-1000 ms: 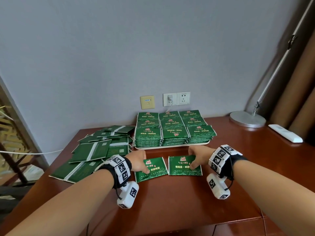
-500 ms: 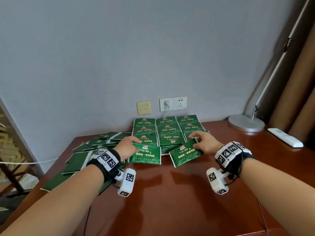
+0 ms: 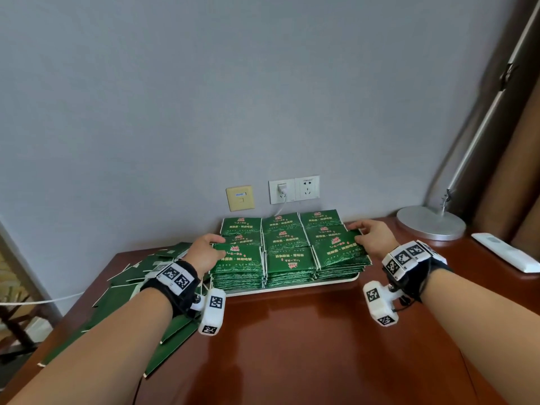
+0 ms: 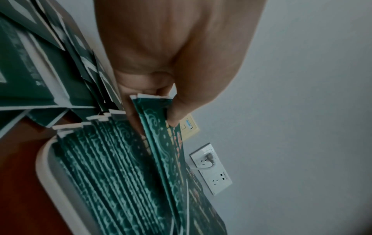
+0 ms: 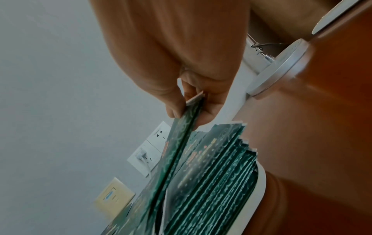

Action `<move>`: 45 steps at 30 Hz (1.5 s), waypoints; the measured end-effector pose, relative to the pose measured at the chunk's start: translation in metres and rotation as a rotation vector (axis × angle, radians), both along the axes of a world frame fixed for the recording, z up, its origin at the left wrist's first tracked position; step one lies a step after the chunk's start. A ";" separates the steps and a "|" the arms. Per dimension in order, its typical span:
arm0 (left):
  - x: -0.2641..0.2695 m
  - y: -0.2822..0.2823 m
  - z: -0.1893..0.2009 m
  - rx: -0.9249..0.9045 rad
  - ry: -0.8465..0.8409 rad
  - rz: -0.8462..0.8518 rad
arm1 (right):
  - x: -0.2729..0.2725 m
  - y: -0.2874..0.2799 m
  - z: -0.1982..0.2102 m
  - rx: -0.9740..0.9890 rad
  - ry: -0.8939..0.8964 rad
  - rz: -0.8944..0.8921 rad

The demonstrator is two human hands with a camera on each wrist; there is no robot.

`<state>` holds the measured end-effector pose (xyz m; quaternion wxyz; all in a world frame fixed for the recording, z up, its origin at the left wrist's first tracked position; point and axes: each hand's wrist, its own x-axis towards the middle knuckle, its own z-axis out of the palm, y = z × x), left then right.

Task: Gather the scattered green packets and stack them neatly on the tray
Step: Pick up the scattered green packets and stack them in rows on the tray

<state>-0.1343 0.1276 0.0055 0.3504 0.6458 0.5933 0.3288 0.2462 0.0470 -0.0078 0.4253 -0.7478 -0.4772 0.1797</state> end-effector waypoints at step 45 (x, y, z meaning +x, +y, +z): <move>0.023 -0.012 -0.031 0.312 0.677 -0.300 | -0.029 -0.009 -0.024 -0.336 -0.523 0.233</move>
